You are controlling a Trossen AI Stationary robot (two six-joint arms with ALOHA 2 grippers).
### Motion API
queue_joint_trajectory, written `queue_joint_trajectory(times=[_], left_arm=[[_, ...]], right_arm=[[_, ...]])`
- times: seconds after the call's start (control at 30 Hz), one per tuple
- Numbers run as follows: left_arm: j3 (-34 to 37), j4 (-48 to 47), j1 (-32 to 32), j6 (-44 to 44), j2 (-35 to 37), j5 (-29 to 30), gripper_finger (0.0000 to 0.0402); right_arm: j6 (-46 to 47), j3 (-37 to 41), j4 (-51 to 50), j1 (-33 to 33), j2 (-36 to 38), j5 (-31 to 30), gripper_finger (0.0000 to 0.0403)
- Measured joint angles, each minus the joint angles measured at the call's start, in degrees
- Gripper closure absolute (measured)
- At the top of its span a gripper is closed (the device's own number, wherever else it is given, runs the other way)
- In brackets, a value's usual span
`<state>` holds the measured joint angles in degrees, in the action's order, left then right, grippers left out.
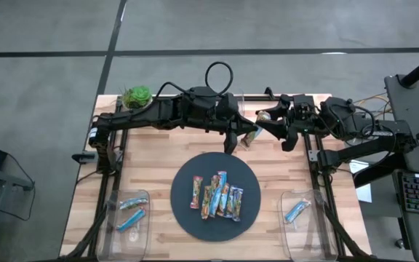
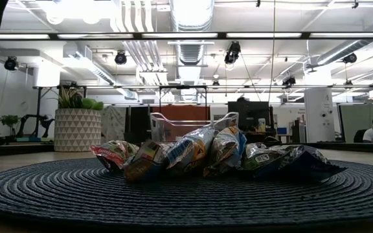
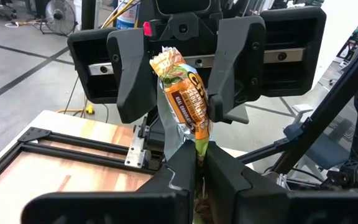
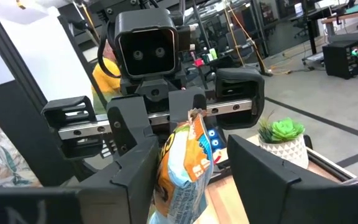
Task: Pick and place Granola Bars by type
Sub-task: Put the yellow granola bar into the bottom right transparent bin
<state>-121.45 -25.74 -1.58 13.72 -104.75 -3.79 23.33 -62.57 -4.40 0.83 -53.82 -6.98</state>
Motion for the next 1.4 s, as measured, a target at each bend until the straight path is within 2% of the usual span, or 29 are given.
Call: queue_joint_trajectory(times=[0.57,1.4], left_arm=[[0.0,-0.1,-0.1,0.0,0.0,0.3,0.0390],[0.0,0.1,-0.1,-0.3,0.0,0.4,0.0382]], right_arm=[[-0.3,0.0,0.1,0.0,0.0,0.2,0.0343],[-0.7,0.0,0.0,0.0,0.0,0.0,0.0349]])
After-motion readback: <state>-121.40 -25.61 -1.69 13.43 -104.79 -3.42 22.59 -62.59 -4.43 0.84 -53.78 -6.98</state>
